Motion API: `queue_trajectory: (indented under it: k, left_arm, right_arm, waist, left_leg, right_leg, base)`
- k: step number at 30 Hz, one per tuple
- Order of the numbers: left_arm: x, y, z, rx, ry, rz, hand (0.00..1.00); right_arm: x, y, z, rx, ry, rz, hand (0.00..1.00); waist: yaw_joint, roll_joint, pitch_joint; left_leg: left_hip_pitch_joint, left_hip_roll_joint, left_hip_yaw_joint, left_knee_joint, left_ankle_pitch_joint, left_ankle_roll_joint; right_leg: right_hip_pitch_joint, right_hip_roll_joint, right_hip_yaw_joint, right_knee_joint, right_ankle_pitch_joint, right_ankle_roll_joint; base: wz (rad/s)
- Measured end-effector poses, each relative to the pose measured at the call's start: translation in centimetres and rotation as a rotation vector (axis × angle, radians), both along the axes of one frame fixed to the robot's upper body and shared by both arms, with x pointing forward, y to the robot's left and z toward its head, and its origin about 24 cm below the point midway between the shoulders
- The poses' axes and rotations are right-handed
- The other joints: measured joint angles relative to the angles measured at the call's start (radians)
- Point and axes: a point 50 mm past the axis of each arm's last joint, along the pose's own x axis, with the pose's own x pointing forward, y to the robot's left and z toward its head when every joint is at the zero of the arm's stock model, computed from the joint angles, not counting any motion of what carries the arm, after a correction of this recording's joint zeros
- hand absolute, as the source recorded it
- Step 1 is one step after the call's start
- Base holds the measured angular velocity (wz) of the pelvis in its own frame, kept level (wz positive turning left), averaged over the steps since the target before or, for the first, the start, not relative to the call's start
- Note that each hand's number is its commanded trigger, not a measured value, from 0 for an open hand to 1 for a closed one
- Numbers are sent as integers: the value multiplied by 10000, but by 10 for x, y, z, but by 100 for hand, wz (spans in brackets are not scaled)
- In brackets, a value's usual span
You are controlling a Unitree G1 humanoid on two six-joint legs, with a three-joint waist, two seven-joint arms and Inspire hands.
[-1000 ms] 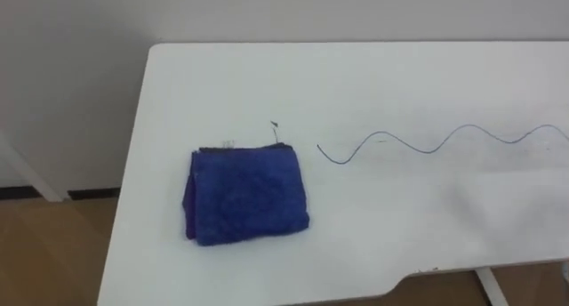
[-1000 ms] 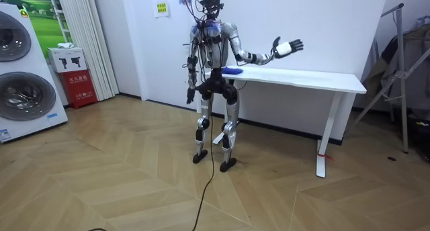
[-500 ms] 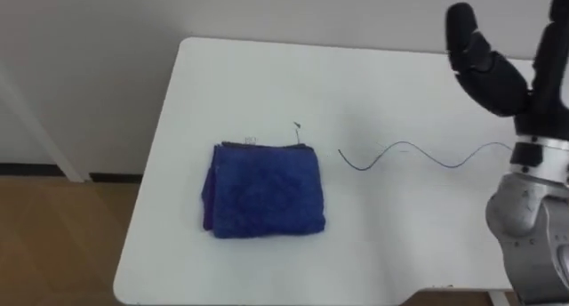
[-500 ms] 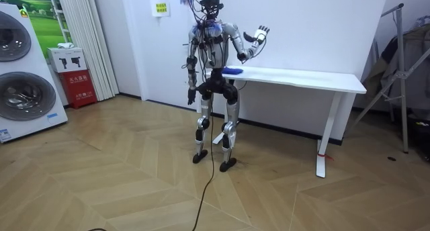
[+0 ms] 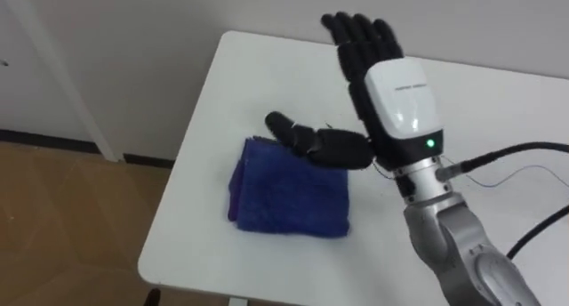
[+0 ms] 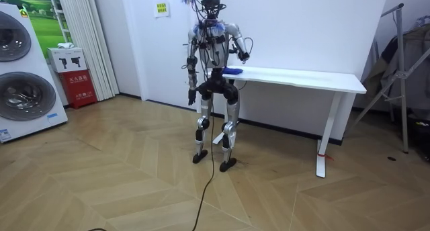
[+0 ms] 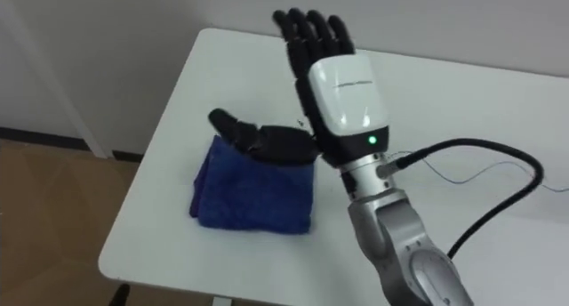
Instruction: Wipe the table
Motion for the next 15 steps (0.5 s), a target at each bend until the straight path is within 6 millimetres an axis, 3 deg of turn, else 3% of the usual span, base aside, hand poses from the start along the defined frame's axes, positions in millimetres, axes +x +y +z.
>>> queue_trajectory:
  k: [6,15]
  left_arm:
    - [4,-3,0,203,93,-798,0]
    - [13,-2,3,275,-193,-987,0]
  right_arm:
    - [-4,11,-14,-380,986,545,0]
    - [-9,1,-64,-1520,3615,122,0]
  waist:
    - [248,-107,86]
    - [158,-108,86]
  left_leg:
    - [0,0,-84,-45,0,0]
    - [-150,-5,-295,-55,0,0]
  right_leg:
    - [10,8,0,-43,0,0]
    - [51,1,-250,-185,7,9]
  base:
    - [0]
    - [7]
